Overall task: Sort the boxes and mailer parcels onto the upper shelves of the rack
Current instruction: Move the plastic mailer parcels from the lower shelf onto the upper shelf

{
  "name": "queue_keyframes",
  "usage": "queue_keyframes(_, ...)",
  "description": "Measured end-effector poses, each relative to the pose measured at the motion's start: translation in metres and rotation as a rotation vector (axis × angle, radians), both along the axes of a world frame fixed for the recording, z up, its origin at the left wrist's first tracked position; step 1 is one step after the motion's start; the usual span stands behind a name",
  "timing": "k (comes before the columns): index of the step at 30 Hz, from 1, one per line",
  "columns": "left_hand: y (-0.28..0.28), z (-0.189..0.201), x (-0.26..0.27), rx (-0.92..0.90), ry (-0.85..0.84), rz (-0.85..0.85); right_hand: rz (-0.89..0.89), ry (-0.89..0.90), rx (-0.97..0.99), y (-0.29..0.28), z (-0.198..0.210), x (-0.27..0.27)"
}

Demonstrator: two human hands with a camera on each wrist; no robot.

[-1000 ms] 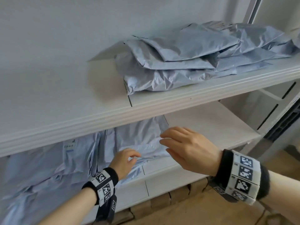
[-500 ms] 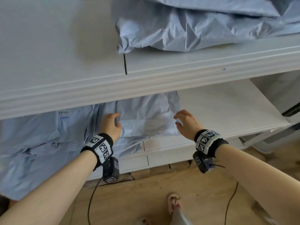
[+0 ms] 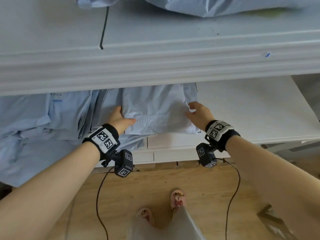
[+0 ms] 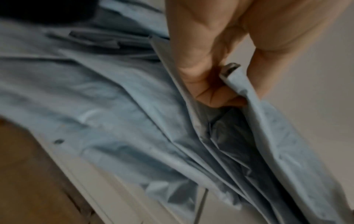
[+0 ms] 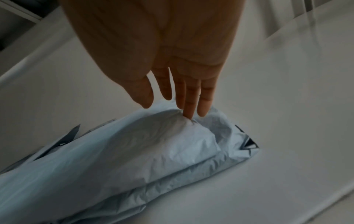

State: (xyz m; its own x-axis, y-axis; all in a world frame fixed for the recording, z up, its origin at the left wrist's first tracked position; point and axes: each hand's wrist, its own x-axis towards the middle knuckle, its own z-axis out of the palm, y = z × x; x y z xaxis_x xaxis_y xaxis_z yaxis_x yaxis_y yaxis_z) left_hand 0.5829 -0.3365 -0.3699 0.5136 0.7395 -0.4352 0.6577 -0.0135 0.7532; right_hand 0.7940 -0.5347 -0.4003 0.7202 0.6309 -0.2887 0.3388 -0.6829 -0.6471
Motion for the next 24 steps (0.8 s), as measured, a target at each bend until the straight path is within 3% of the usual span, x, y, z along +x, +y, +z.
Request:
queue_keyframes(7,-0.026,0.003,-0.021,-0.245,0.053,-0.069,0.014,0.088,-0.075,0.003,0.004,0.040)
queue_keyframes(11,-0.032,0.006,-0.024,-0.337,0.005,-0.010,-0.049,0.320,-0.007,0.018,0.000,0.051)
queue_keyframes(16,-0.031,0.013,-0.014,-0.197,-0.087,0.141,-0.108,0.460,0.046,0.029,-0.007,0.056)
queue_keyframes(24,-0.041,0.010,-0.014,-0.187,-0.017,0.112,-0.141,0.719,0.076,0.018,-0.012,0.052)
